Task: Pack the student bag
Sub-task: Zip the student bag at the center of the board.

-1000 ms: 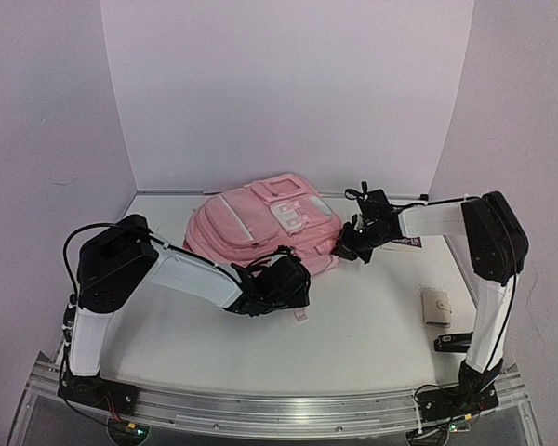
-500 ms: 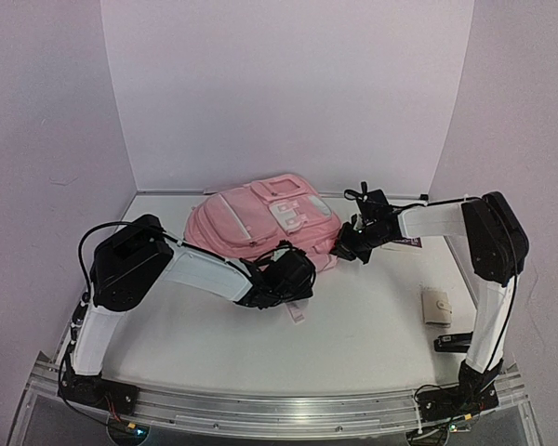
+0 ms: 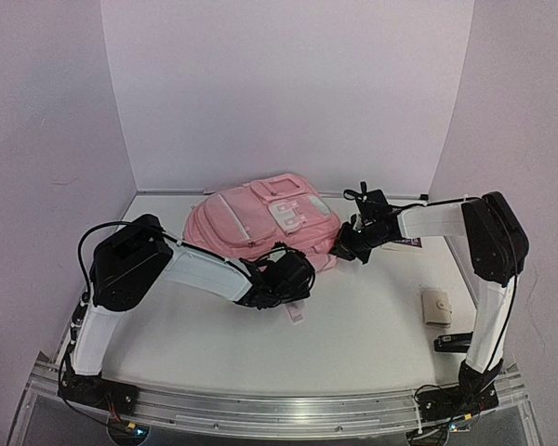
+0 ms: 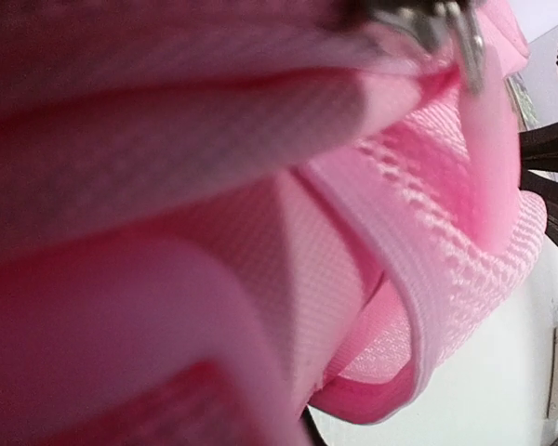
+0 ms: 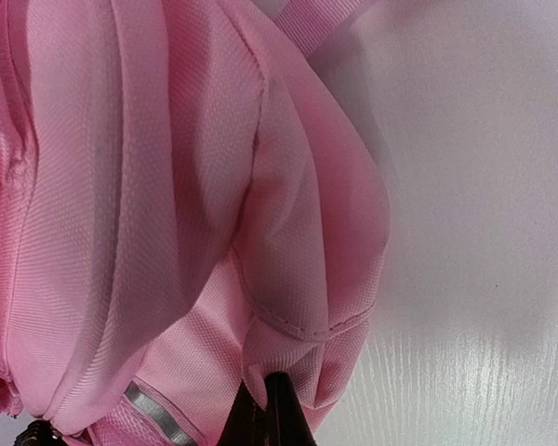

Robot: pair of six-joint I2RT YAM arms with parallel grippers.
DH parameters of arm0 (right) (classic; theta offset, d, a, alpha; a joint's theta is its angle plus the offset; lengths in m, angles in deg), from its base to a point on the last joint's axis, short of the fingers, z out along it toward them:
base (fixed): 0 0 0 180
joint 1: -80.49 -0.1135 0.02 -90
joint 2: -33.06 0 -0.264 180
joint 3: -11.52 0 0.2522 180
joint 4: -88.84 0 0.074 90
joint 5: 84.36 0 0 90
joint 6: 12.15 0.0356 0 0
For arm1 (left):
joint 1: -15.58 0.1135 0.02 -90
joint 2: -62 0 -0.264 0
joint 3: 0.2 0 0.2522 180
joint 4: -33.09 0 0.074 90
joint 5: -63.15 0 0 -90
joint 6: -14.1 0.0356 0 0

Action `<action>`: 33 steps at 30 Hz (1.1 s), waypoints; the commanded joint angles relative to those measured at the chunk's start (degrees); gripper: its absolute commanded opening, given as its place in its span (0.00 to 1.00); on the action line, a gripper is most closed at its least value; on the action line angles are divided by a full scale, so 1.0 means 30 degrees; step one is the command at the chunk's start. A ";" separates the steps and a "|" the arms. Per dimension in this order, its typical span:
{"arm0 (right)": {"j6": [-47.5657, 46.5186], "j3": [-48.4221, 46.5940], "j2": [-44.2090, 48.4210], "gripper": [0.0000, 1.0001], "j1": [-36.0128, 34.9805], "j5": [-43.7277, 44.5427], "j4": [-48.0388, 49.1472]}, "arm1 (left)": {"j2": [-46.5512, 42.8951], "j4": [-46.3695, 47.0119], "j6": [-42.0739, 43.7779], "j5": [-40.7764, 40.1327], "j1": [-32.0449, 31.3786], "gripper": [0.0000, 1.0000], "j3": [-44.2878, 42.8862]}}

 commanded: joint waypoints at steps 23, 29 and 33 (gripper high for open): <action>-0.2643 -0.4053 -0.0821 0.00 0.2523 0.3373 -0.0124 | -0.6970 -0.2240 0.0179 0.1630 -0.0628 0.00 0.7071; -0.3790 -0.5984 -0.1890 0.00 0.2732 0.4488 -0.0345 | -0.8732 -0.1841 0.0640 0.2358 -0.1025 0.00 0.9424; -0.4092 -0.7839 -0.2863 0.00 0.2728 0.3587 -0.0487 | -0.9194 -0.0642 0.2185 0.3175 -0.1120 0.00 0.9721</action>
